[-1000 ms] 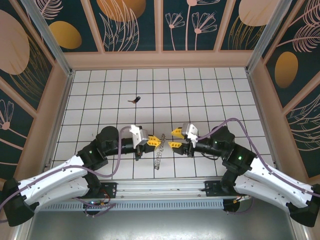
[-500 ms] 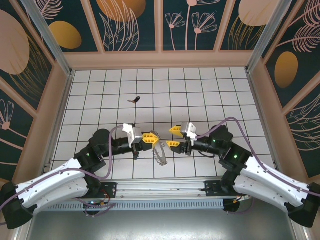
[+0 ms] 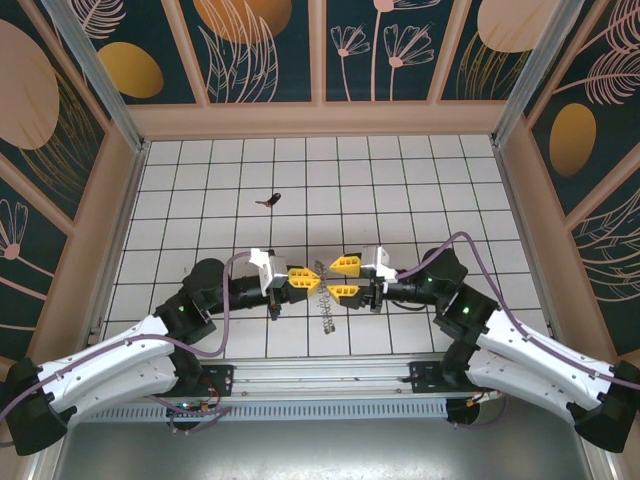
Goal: Put the keys on the keyring
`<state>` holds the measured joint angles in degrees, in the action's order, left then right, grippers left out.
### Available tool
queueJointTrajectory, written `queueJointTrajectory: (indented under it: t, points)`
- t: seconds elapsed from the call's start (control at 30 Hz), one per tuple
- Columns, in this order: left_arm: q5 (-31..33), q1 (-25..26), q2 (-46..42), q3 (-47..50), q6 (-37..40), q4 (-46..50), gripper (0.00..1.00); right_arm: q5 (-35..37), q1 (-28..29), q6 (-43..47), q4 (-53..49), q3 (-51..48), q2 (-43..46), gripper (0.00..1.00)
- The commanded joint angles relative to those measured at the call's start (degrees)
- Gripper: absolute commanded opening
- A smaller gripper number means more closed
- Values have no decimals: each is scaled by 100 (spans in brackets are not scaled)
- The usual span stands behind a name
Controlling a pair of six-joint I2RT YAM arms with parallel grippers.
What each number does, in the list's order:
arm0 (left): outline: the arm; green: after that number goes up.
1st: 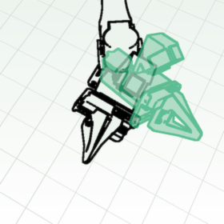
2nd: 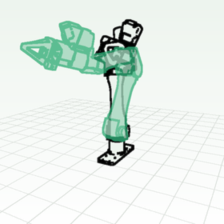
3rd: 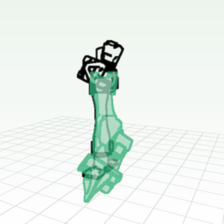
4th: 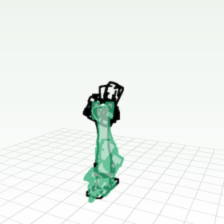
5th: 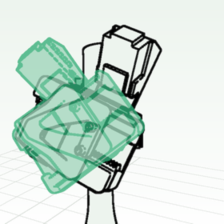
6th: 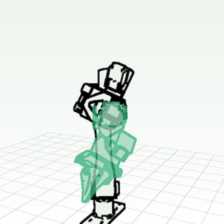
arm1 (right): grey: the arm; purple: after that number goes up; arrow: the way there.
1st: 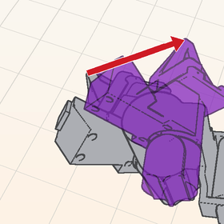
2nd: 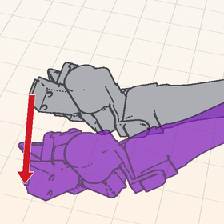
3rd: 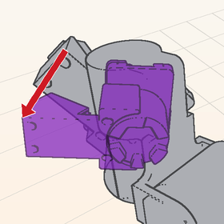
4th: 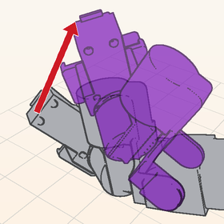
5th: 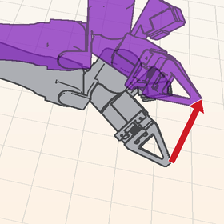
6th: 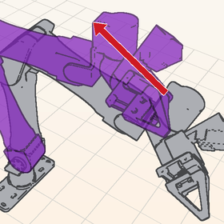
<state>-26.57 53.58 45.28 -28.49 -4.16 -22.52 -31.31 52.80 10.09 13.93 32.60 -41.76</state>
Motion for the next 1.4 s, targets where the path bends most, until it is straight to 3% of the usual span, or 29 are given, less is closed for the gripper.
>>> queueJointTrajectory:
  t: [0.0,0.13,0.27,0.43,0.63,0.83,1.1,1.2,1.37]
  points:
    - [-31,27,-89,1,-15,-327,0,-138,-58,-42,233,18,-61,40]
    - [769,26,-97,-83,-5,-24,0,484,-239,-165,179,65,-77,45]
    - [1970,21,-197,10,35,133,0,655,-1097,-530,-69,463,-571,58]
    - [3003,21,-515,239,-120,128,0,823,-1774,-711,-155,1143,-1640,73]
    - [4249,25,-1238,558,-422,318,0,662,-2556,-953,-254,2211,-3633,76]
    - [5217,28,-1797,719,-908,831,0,1210,-2485,-711,-705,3687,-5757,73]
    - [6011,23,-2548,1006,-1349,1421,0,1995,-1778,-647,-1523,6335,-8313,73]
    - [6665,24,-2651,890,-1642,1970,0,2057,-1636,-758,-1861,7309,-9091,72]
    - [7053,25,-3067,1025,-1803,2218,0,2335,-1393,-927,-2225,8501,-10009,71]
